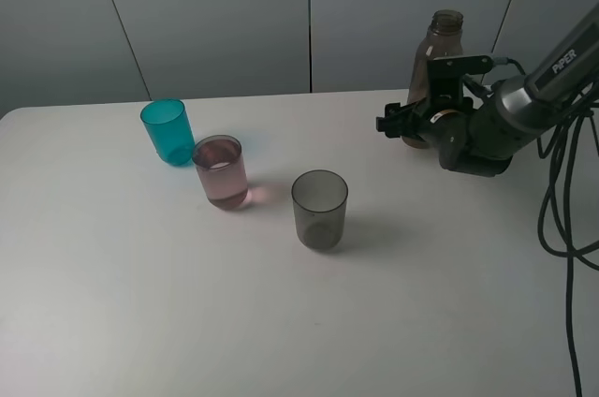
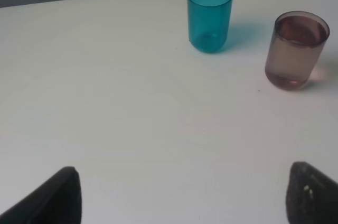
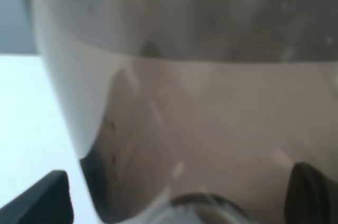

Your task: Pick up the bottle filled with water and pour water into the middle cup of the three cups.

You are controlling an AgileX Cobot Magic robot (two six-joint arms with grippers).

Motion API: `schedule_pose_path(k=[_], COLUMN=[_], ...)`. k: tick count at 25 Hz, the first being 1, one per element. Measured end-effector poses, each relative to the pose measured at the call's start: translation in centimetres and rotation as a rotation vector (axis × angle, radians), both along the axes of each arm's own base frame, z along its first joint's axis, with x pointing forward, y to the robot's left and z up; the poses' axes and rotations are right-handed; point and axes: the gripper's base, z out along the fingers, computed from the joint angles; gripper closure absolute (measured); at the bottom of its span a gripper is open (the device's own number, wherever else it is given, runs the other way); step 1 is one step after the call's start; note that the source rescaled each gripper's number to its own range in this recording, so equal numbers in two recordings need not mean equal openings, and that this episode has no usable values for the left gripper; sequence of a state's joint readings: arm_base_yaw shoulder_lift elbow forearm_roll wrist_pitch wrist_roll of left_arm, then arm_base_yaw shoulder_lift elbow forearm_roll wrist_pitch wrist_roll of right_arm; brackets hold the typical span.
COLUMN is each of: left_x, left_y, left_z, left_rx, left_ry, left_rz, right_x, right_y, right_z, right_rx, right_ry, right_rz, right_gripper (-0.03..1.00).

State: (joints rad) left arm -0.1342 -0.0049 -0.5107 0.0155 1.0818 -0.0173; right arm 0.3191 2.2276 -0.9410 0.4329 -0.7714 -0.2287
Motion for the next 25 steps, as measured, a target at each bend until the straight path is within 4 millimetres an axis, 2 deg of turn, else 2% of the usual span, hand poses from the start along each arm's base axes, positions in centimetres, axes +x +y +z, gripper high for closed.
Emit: schedule_pose_path(k=[6, 10, 15, 19, 25], left_x=[0.0, 0.0, 0.0, 0.0, 0.0], left_y=[0.0, 0.0, 0.0, 0.0, 0.0], left_z=[0.0, 0.0, 0.0, 0.0, 0.0], left_rx=[0.0, 0.0, -0.002, -0.002, -0.002], left_ry=[0.0, 0.0, 0.0, 0.0, 0.0], left_rz=[0.0, 0.0, 0.001, 0.001, 0.001], right_x=[-1.8, -2.9, -4.2, -6.0, -7.8], right_y=[-0.7, -1.2, -1.3, -1.3, -0.8], right_z=[-0.1, 0.6, 3.0, 4.5, 8.1], right_rx=[-0.016, -0.016, 0.007, 0.045, 0.083], right_ry=[0.028, 0.034, 0.049, 0.13, 0.258], right_rz=[-0.013, -0.023, -0.003, 0.029, 0.124], right_gripper=[0.32, 0.32, 0.32, 0.32, 0.32])
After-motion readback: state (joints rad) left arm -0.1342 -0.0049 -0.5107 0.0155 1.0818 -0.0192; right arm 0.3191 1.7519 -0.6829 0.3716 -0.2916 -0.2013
